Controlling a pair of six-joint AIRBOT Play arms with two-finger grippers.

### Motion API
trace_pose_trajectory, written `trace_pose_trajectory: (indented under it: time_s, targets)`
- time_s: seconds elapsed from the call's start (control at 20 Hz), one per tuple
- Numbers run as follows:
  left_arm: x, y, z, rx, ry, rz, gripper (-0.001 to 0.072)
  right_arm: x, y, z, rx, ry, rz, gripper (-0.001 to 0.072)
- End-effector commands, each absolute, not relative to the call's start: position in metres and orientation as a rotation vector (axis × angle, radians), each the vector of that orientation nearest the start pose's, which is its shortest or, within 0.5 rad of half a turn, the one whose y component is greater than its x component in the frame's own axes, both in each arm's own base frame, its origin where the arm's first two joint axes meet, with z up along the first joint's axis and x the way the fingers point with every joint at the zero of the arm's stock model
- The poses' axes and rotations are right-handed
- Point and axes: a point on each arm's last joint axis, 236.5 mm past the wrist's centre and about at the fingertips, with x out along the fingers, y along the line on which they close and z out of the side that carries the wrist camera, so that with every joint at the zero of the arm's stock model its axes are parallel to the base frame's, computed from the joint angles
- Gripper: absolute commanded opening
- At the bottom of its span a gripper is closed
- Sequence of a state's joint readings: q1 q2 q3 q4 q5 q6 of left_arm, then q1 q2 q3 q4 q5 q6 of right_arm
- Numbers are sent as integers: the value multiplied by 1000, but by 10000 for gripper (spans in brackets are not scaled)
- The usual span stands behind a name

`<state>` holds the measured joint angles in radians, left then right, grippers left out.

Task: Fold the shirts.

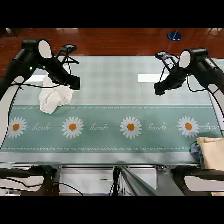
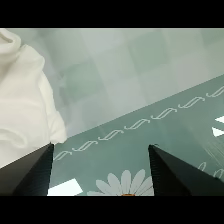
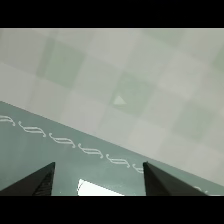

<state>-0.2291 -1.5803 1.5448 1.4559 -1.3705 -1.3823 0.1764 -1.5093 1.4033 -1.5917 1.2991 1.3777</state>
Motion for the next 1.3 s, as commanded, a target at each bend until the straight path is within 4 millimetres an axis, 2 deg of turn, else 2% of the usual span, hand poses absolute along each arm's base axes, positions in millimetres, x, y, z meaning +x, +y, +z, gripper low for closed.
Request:
trace_pose_trajectory:
  time_s: [0.0,0.95,1.15,1.25]
  targets:
    - [416,-124,7,219,1382,-400,720,408,68,-7,-303,1383,270,609]
    - [416,-125,7,219,1382,-402,720,409,69,-7,-303,1381,270,608]
    - [419,-127,8,214,1368,-404,720,419,70,-5,-305,1336,265,608]
    - [413,-126,7,214,1392,-407,720,419,70,-5,-305,1336,265,608]
